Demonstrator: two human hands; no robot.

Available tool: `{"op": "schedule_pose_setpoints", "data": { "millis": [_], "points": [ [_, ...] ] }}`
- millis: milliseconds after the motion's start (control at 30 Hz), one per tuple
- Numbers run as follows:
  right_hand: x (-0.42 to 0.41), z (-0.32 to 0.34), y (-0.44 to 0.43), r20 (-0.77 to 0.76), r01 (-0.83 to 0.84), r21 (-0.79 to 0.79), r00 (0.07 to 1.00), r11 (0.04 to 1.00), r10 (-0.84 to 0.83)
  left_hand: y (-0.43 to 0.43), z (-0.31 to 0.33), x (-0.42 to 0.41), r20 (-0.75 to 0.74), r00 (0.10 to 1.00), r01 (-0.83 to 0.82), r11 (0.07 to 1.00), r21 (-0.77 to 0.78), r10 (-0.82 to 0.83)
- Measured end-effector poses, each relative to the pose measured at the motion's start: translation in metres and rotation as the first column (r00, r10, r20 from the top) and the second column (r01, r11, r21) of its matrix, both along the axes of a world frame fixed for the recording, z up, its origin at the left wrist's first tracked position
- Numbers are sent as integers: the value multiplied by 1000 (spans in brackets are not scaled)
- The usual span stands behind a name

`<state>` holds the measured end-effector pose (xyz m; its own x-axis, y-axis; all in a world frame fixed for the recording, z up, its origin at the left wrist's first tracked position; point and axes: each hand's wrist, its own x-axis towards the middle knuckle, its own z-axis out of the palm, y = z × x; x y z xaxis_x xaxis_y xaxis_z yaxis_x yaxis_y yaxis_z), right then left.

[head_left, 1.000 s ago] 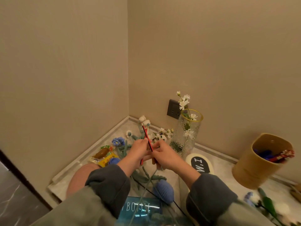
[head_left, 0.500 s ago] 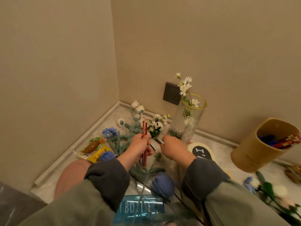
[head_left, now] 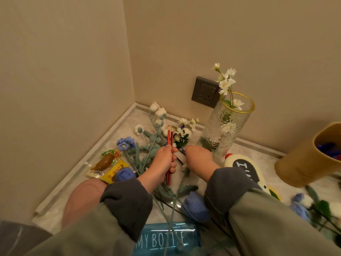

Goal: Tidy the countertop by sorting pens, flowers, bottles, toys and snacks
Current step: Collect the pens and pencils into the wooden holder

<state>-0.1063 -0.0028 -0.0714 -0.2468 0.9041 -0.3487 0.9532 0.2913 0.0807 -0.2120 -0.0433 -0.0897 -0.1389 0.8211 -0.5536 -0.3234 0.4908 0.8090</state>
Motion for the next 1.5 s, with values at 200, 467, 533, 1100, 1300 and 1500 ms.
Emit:
{"op": "schedule_pose_setpoints", "data": {
  "millis": [200,467,533,1100,1300,1500],
  "points": [
    [1,5,-2,47,16,-50,999,999,-14,1,-2,1,1,1000,-7,1000,-8,7],
    [8,33,-10,-111,83,-98,989,992,-94,0,11,13,-16,1000,-2,1000,30,3],
    [12,41,-10,-265,114,-125,954,986,-144,-2,19,14,-42,999,27,998,53,-24],
    [83,97,-49,-829,161,-142,519,977,-206,-55,80,85,-281,955,191,927,323,-99],
    [128,103,-60,-880,165,-139,431,977,-198,-63,93,125,-364,926,246,897,368,-105],
    [184,120,-65,-915,224,-102,360,969,-180,-57,104,175,-363,921,304,849,433,-144]
  ]
}}
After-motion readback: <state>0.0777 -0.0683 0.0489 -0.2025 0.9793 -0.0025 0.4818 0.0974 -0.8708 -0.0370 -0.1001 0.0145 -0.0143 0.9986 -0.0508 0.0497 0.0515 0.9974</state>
